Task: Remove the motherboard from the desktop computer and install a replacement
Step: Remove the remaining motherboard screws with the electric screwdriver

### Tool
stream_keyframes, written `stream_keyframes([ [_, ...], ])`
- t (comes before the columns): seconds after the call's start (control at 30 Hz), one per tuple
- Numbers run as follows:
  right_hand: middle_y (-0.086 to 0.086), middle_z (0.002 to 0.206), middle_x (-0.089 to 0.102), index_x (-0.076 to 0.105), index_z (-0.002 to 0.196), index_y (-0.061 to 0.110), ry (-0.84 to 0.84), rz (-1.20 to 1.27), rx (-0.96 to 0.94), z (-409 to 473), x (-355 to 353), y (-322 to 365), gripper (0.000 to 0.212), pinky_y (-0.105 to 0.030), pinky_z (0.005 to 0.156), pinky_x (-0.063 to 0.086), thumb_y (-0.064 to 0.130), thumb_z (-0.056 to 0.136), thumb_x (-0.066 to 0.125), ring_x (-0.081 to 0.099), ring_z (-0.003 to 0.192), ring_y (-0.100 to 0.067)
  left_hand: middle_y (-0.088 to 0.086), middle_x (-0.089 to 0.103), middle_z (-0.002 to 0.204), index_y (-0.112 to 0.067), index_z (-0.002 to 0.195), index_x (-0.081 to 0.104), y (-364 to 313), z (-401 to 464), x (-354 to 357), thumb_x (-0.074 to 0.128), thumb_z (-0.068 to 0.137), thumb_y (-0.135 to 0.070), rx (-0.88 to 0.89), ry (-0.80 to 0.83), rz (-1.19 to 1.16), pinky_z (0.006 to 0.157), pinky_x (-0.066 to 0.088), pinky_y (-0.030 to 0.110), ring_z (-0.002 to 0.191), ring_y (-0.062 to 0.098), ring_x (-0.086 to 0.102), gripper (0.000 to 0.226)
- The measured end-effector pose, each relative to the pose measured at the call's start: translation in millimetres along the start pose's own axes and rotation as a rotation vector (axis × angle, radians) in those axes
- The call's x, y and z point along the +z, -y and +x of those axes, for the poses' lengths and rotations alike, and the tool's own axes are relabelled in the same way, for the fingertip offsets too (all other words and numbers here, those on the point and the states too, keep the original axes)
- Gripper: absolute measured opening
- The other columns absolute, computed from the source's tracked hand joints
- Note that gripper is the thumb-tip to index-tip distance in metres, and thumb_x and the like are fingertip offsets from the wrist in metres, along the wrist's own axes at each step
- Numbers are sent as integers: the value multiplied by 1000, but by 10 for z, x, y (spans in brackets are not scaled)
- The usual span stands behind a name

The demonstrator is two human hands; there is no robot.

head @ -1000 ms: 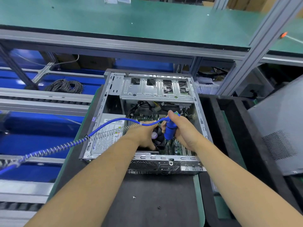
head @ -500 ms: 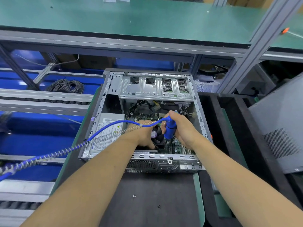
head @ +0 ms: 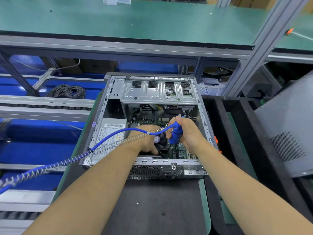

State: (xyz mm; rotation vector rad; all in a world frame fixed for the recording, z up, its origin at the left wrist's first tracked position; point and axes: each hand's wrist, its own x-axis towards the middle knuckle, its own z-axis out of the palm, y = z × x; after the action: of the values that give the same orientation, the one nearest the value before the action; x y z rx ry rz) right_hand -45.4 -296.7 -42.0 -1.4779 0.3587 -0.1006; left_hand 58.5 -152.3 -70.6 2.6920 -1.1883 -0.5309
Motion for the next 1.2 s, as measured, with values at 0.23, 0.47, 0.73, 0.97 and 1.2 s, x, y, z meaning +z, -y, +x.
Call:
stream_keyframes([
  [0.23,-10,64,61,60,65,23,-3,23,8,-27,46,55,45,-40,79,43,66,75,50,54,64,-25,-5,62,103,-25,123,48,-8,-9,-15,86,66,-37,-20,131,-73,62,42,29,86,19,57,69],
  [0.47,-6,59,56,63,58,22,-57,378,-141,20,293,286,55,-39,70,46,64,88,43,52,56,-22,-4,64,117,-31,114,68,12,-167,-420,68,87,-46,190,6,212,77,49,33,109,23,61,31],
  [0.73,-11,62,56,62,65,15,1,350,-86,134,730,212,59,-38,64,43,73,77,55,50,58,-25,-4,57,73,-20,70,48,462,-327,-896,47,92,-20,77,-244,297,53,29,31,65,16,50,22],
  [0.97,-6,63,59,64,59,23,67,219,-7,229,862,125,63,-32,63,48,86,61,65,53,57,-21,-3,57,79,-24,83,55,461,-418,-671,41,97,-22,-10,-133,259,63,30,31,72,20,49,19],
  [1.2,-12,61,49,53,66,9,197,341,185,145,742,105,76,-34,62,47,83,58,69,47,56,-25,-13,40,80,-29,77,42,294,-384,-659,47,96,-21,108,69,505,103,32,34,94,18,43,21],
])
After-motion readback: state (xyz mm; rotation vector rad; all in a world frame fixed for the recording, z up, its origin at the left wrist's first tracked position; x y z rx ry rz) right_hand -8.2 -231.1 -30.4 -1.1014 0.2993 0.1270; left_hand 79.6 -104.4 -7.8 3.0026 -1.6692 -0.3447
